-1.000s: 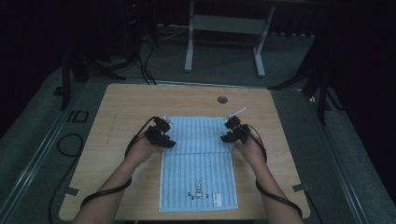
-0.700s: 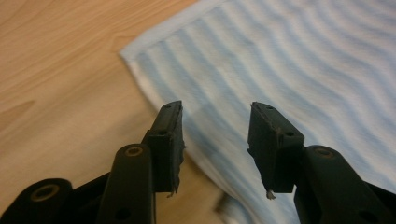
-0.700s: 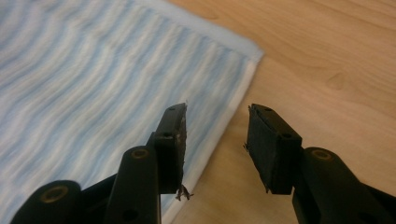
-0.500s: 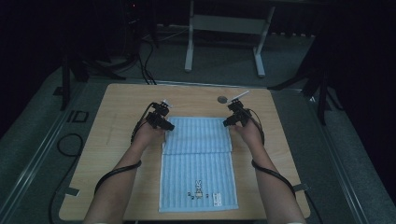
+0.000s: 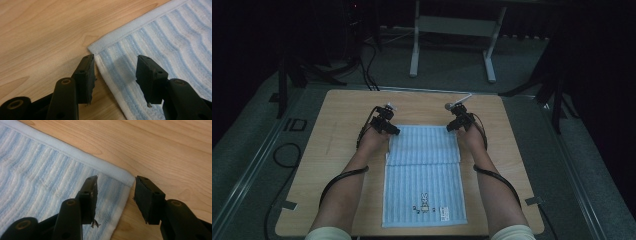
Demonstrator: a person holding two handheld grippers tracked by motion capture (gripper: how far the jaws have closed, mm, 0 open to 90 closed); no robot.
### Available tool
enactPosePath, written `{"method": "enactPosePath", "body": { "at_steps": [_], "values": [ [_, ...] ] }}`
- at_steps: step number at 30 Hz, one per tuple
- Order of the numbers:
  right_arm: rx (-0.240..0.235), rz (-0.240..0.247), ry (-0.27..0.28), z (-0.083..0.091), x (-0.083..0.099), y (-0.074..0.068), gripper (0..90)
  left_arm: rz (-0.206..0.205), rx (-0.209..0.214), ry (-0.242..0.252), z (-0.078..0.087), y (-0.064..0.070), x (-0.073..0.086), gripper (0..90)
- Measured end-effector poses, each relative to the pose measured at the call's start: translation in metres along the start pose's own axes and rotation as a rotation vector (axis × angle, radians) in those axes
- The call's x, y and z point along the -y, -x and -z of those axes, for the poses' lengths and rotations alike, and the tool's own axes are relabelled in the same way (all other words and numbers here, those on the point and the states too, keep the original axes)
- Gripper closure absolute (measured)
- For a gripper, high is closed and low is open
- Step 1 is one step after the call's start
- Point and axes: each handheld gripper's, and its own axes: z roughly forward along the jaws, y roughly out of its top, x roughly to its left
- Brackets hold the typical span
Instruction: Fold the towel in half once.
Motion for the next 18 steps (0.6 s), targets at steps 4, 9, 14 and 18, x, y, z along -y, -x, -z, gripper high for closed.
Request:
{"method": "enactPosePath", "body": {
  "at_steps": [4,9,14,18],
  "values": [
    [0.011,0.018,-0.038,-0.01,0.002,0.0,57.0,0.006,0.003,0.008,-0.006,0.001,0.002,49.1],
    [0.029,0.039,-0.039,-0.011,0.002,-0.004,68.4,-0.023,-0.011,0.006,-0.007,0.009,0.002,52.8],
    [0.026,0.068,-0.045,-0.011,0.001,-0.012,83.3,-0.052,0.01,0.002,-0.007,0.014,0.002,75.3],
    [0.038,0.099,-0.047,-0.009,0.001,-0.016,85.1,-0.048,0.051,0.002,-0.005,0.016,0.001,85.9]
  ]
}}
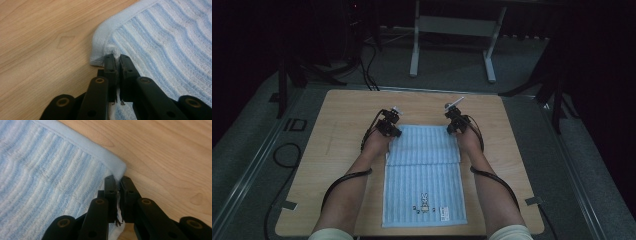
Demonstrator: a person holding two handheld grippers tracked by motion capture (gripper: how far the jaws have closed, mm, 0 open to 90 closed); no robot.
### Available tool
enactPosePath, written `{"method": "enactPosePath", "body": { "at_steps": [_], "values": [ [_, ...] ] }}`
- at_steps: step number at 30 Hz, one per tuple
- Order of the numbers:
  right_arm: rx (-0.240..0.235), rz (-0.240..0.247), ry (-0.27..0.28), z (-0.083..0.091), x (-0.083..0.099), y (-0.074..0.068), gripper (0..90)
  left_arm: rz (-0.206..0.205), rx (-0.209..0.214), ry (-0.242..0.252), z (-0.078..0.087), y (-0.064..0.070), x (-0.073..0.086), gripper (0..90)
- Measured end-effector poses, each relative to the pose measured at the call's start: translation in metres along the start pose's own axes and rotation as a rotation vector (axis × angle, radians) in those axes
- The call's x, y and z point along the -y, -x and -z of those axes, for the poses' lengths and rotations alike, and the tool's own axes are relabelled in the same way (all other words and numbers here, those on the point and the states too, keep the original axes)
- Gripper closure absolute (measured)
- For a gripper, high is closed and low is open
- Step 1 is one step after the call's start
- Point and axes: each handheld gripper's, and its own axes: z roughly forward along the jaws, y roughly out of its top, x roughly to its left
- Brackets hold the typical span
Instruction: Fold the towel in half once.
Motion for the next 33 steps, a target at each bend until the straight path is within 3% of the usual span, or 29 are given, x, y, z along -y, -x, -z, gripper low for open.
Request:
{"method": "enactPosePath", "body": {
  "at_steps": [4,9,14,15,19,21,22,24,26,27,28,31,32,33],
  "values": [
    [-0.013,0.005,0.04,0.015,-0.002,0.004,85.2,0.018,0.046,0.031,0.012,-0.003,-0.003,86.5],
    [-0.032,0.046,0.1,0.039,-0.008,0.004,85.2,-0.012,0.068,0.082,0.039,0.001,-0.011,86.6],
    [-0.023,0.056,0.14,0.059,-0.012,0.004,85.2,-0.034,0.086,0.117,0.063,0.006,-0.019,86.6],
    [-0.015,0.079,0.16,0.074,-0.013,0.001,85.2,-0.044,0.094,0.141,0.078,0.009,-0.022,86.5],
    [-0.014,0.099,0.189,0.089,-0.014,0.0,85.2,-0.055,0.096,0.172,0.096,0.011,-0.023,86.6],
    [-0.013,0.12,0.225,0.107,-0.014,-0.001,85.2,-0.056,0.086,0.188,0.108,0.012,-0.023,86.6],
    [-0.006,0.124,0.234,0.113,-0.013,-0.002,85.2,-0.07,0.06,0.199,0.121,0.014,-0.023,86.6],
    [-0.003,0.139,0.26,0.126,-0.013,-0.002,85.2,-0.074,0.07,0.207,0.128,0.014,-0.023,86.6],
    [-0.003,0.139,0.26,0.126,-0.013,-0.002,85.2,-0.075,0.073,0.219,0.135,0.015,-0.023,86.6],
    [0.001,0.142,0.272,0.133,-0.012,-0.002,85.2,-0.084,0.081,0.252,0.153,0.017,-0.021,86.6],
    [-0.009,0.157,0.301,0.15,-0.007,-0.005,85.2,-0.085,0.08,0.27,0.159,0.019,-0.019,86.6],
    [-0.033,0.172,0.358,0.171,0.005,-0.011,85.2,-0.098,0.11,0.307,0.174,0.026,-0.005,86.5],
    [-0.033,0.172,0.358,0.171,0.005,-0.011,85.2,-0.098,0.11,0.307,0.174,0.026,-0.005,86.5],
    [-0.041,0.184,0.374,0.176,0.012,-0.013,85.2,-0.121,0.089,0.31,0.179,0.032,0.007,86.5]
  ]
}}
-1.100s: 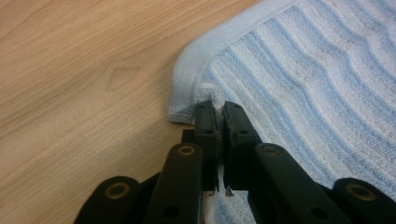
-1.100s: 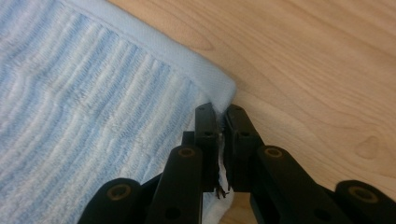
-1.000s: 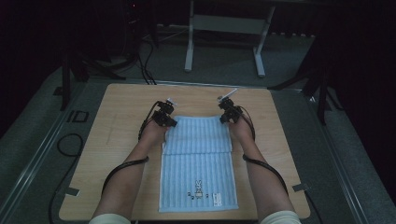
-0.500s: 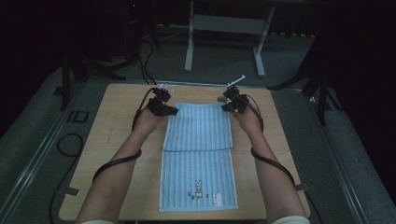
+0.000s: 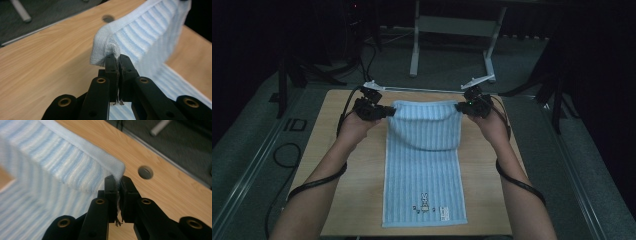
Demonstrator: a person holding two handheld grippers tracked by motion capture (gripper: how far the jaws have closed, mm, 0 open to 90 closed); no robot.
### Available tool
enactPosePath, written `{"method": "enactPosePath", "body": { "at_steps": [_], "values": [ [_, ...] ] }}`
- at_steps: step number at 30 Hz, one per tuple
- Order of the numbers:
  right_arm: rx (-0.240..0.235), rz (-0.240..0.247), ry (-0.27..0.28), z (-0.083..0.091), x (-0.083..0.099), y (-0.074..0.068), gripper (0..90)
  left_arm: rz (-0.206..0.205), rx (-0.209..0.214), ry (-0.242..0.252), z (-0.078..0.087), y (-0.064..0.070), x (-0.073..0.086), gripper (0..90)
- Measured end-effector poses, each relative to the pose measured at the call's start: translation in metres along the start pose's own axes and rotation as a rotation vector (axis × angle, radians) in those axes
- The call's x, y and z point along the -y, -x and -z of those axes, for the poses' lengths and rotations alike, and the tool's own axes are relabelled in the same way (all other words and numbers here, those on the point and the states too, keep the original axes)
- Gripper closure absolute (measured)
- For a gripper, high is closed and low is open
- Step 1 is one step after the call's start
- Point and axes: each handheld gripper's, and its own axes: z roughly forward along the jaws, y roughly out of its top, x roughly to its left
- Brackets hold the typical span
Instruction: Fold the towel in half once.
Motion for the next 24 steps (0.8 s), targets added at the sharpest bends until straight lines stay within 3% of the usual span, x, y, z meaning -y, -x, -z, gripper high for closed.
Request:
{"method": "enactPosePath", "body": {
  "at_steps": [1,2,6,8,9,10,12,16,22,23,24],
  "values": [
    [-0.012,0.031,0.024,0.014,0.013,-0.011,85.1,0.006,0.009,0.01,0.002,0.003,0.005,86.4],
    [-0.012,0.031,0.024,0.014,0.013,-0.011,85.1,0.019,0.031,0.021,0.005,0.005,0.013,86.4],
    [-0.049,0.052,0.041,0.026,0.041,-0.026,85.1,0.067,0.1,0.061,0.01,0.015,0.043,86.4],
    [-0.07,0.058,0.047,0.029,0.053,-0.032,85.1,0.045,0.092,0.052,0.01,0.022,0.056,86.3],
    [-0.089,0.065,0.05,0.03,0.069,-0.041,85.1,0.059,0.108,0.052,0.009,0.026,0.064,86.3],
    [-0.089,0.065,0.05,0.03,0.069,-0.041,85.1,0.057,0.121,0.039,0.008,0.029,0.069,86.3],
    [-0.1,0.087,0.037,0.03,0.084,-0.05,85.1,0.027,0.12,0.018,0.005,0.04,0.084,86.3],
    [-0.122,0.084,0.013,0.027,0.111,-0.06,85.1,-0.008,0.124,-0.003,0.0,0.059,0.108,86.1],
    [-0.153,0.079,-0.044,0.017,0.148,-0.072,85.1,0.001,0.144,-0.046,-0.012,0.076,0.143,85.8],
    [-0.153,0.079,-0.044,0.017,0.148,-0.072,85.1,0.001,0.144,-0.046,-0.012,0.076,0.143,85.7],
    [-0.171,0.064,-0.045,0.014,0.154,-0.073,85.1,0.014,0.164,-0.072,-0.018,0.08,0.156,85.7]
  ]
}}
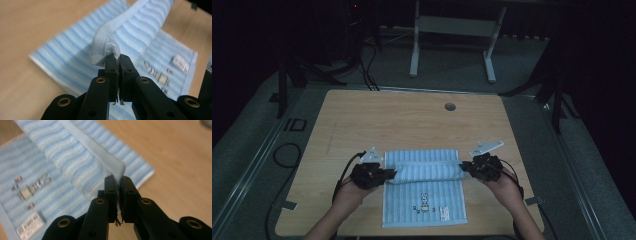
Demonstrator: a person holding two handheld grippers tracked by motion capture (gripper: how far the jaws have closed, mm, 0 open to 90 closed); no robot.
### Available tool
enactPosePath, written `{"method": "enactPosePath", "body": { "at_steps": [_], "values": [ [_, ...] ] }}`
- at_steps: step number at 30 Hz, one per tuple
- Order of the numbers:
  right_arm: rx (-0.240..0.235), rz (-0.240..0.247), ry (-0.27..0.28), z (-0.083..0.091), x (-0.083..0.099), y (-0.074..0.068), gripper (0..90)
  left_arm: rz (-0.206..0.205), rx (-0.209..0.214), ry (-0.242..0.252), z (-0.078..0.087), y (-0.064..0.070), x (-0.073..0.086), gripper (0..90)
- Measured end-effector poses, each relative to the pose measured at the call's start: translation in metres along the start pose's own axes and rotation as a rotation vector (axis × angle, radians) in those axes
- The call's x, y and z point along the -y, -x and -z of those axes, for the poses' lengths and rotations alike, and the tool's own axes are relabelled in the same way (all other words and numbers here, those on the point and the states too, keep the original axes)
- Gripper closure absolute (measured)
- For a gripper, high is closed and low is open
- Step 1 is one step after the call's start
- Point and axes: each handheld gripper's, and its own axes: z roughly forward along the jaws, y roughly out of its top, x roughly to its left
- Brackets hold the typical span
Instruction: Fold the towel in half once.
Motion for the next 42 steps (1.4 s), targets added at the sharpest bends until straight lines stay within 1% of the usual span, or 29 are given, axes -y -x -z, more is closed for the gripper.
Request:
{"method": "enactPosePath", "body": {
  "at_steps": [2,3,5,6,8,11,12,13,14,15,16,17,18,19,20,21,22,24,26,27,28,29,31,33,35,36,37,40,42],
  "values": [
    [-0.038,-0.017,-0.034,-0.015,0.016,-0.006,85.1,0.0,-0.006,-0.02,-0.006,0.004,0.011,85.7],
    [-0.05,-0.023,-0.043,-0.02,0.021,-0.007,85.1,0.009,0.005,-0.037,-0.01,0.004,0.017,85.7],
    [-0.053,-0.029,-0.047,-0.024,0.024,-0.008,85.1,0.02,-0.008,-0.052,-0.015,0.004,0.024,85.7],
    [-0.062,-0.039,-0.053,-0.027,0.026,-0.008,85.1,0.037,0.002,-0.07,-0.02,0.002,0.027,85.7],
    [-0.072,-0.044,-0.093,-0.041,0.033,-0.009,85.1,0.048,-0.007,-0.092,-0.028,0.0,0.03,85.6],
    [-0.072,-0.05,-0.106,-0.046,0.034,-0.008,85.1,0.055,-0.021,-0.078,-0.029,-0.001,0.028,85.7],
    [-0.072,-0.054,-0.105,-0.046,0.033,-0.007,85.1,0.057,-0.028,-0.059,-0.027,-0.001,0.026,85.7],
    [-0.061,-0.05,-0.082,-0.04,0.028,-0.005,85.1,0.056,-0.04,-0.034,-0.023,-0.001,0.024,85.7],
    [-0.057,-0.052,-0.058,-0.032,0.024,-0.005,85.2,0.059,-0.033,-0.016,-0.017,0.001,0.021,85.6],
    [-0.057,-0.052,-0.058,-0.032,0.024,-0.005,85.2,0.048,-0.031,0.006,-0.01,0.005,0.02,85.6],
    [-0.054,-0.032,0.019,-0.005,0.02,-0.015,85.1,0.022,-0.048,0.033,0.002,0.014,0.02,84.4],
    [-0.063,-0.016,0.047,0.006,0.022,-0.021,84.9,0.008,-0.036,0.034,0.009,0.021,0.022,80.2],
    [-0.088,-0.003,0.076,0.019,0.027,-0.03,82.4,-0.038,0.057,-0.034,0.023,0.037,0.029,69.6],
    [-0.14,-0.002,0.083,0.029,0.035,-0.037,74.3,-0.038,0.057,-0.034,0.023,0.037,0.029,60.6],
    [-0.14,-0.002,0.083,0.029,0.035,-0.037,74.3,-0.078,0.074,-0.067,0.029,0.045,0.035,60.6],
    [-0.199,-0.01,0.065,0.035,0.044,-0.042,68.9,-0.109,0.096,-0.098,0.034,0.051,0.042,56.3],
    [-0.195,-0.011,0.053,0.038,0.052,-0.046,63.4,-0.122,0.104,-0.113,0.04,0.055,0.049,50.5],
    [-0.138,-0.05,-0.002,0.039,0.07,-0.047,57.3,-0.094,0.073,-0.108,0.046,0.054,0.055,45.0],
    [-0.152,-0.08,0.011,0.037,0.075,-0.045,57.0,-0.072,0.08,-0.097,0.049,0.048,0.057,44.4],
    [-0.163,-0.1,0.011,0.036,0.075,-0.044,55.8,-0.055,0.074,-0.094,0.048,0.045,0.057,44.4],
    [-0.163,-0.1,0.011,0.036,0.075,-0.044,55.8,-0.049,0.07,-0.096,0.045,0.041,0.055,44.4],
    [-0.165,-0.116,0.011,0.033,0.075,-0.044,55.8,-0.063,0.065,-0.093,0.042,0.04,0.053,44.4],
    [-0.169,-0.109,0.006,0.027,0.074,-0.046,56.1,-0.061,0.082,-0.104,0.034,0.037,0.049,44.4],
    [-0.16,-0.096,-0.003,0.022,0.073,-0.047,57.4,-0.077,0.089,-0.107,0.024,0.034,0.044,44.5],
    [-0.167,-0.088,-0.006,0.017,0.07,-0.047,58.0,-0.093,0.078,-0.153,0.01,0.027,0.036,44.5],
    [-0.154,-0.082,-0.011,0.014,0.067,-0.047,58.6,-0.104,0.07,-0.175,-0.004,0.021,0.03,47.1],
    [-0.154,-0.082,-0.011,0.014,0.067,-0.047,58.6,-0.104,0.07,-0.175,-0.004,0.021,0.03,47.1],
    [-0.148,-0.079,-0.016,0.01,0.068,-0.046,58.9,-0.123,0.071,-0.216,-0.023,0.019,0.025,48.4],
    [-0.149,-0.079,-0.021,0.009,0.068,-0.045,58.9,-0.133,0.073,-0.226,-0.028,0.02,0.026,49.5]
  ]
}}
